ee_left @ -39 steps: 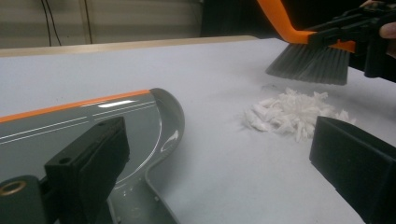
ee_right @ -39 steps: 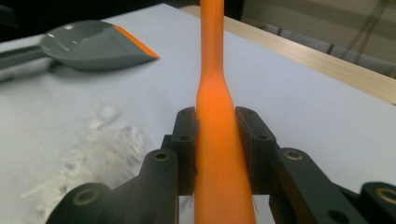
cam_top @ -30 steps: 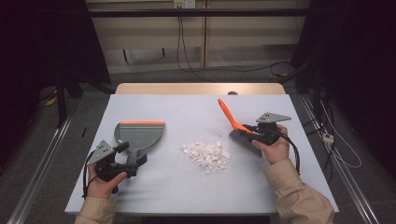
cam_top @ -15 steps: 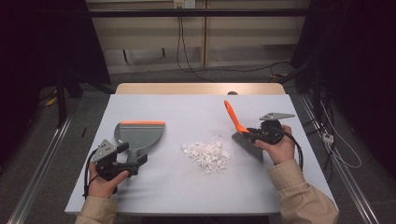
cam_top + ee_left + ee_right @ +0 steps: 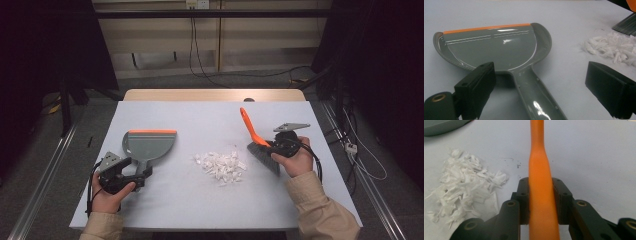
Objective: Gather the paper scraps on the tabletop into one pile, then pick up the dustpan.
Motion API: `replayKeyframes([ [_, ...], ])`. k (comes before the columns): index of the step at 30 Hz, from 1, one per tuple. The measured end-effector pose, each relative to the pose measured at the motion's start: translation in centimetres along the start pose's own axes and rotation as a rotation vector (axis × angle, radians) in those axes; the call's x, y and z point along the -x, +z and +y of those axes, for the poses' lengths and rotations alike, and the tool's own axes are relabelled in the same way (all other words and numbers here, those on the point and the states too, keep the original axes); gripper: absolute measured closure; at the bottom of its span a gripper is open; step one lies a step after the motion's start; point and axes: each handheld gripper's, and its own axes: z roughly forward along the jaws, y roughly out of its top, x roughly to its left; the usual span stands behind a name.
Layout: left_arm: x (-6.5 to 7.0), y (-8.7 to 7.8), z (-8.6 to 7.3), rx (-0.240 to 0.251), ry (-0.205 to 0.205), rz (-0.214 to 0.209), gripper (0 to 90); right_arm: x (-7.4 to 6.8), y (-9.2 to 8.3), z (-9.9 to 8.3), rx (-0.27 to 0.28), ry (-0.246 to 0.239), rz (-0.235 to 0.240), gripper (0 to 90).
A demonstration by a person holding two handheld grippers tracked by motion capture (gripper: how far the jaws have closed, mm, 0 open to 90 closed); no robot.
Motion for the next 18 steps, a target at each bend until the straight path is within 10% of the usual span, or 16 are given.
replayKeyframes([
  [18, 0.11, 0.20, -0.38, -0.067, -0.042, 0.053, 11.7, 0.59, -0.60, 0.34, 0.105, 0.050, 0.016, 71.2],
])
